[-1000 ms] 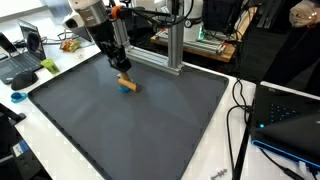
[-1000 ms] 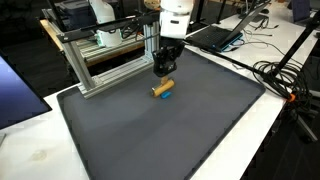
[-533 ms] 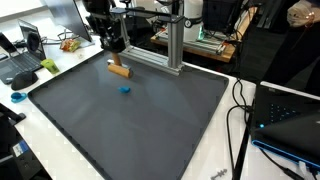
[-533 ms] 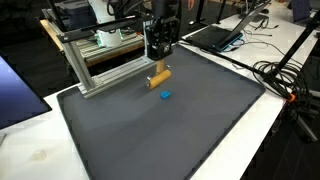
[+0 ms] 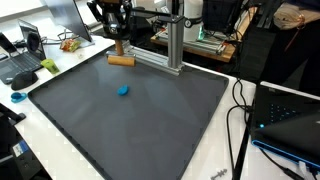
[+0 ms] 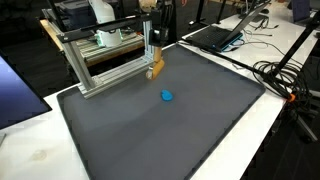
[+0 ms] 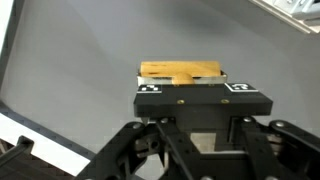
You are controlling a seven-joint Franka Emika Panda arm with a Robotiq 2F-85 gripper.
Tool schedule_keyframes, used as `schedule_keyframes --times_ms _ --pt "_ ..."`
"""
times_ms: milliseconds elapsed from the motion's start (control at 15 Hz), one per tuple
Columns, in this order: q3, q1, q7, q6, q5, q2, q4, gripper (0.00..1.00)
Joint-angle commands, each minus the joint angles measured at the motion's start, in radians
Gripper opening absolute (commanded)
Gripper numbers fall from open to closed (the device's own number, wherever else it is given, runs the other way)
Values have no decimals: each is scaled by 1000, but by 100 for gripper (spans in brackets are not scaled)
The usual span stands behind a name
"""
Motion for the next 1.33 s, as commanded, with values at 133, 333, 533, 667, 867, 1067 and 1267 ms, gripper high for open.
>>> schedule_keyframes --times_ms 133,333,533,667,867,1067,1267 --pt "10 10 -71 -2 -16 -11 -12 47" --pt "11 10 -85 -2 -18 -11 -12 47" --pt "20 6 -262 47 4 7 -9 22" --pt "18 -1 -366 92 -4 22 -10 22" --pt "16 -20 -545 171 6 45 -21 22" --pt "22 -49 -749 233 52 71 -17 22" --pt "35 -73 -960 253 129 100 -2 22"
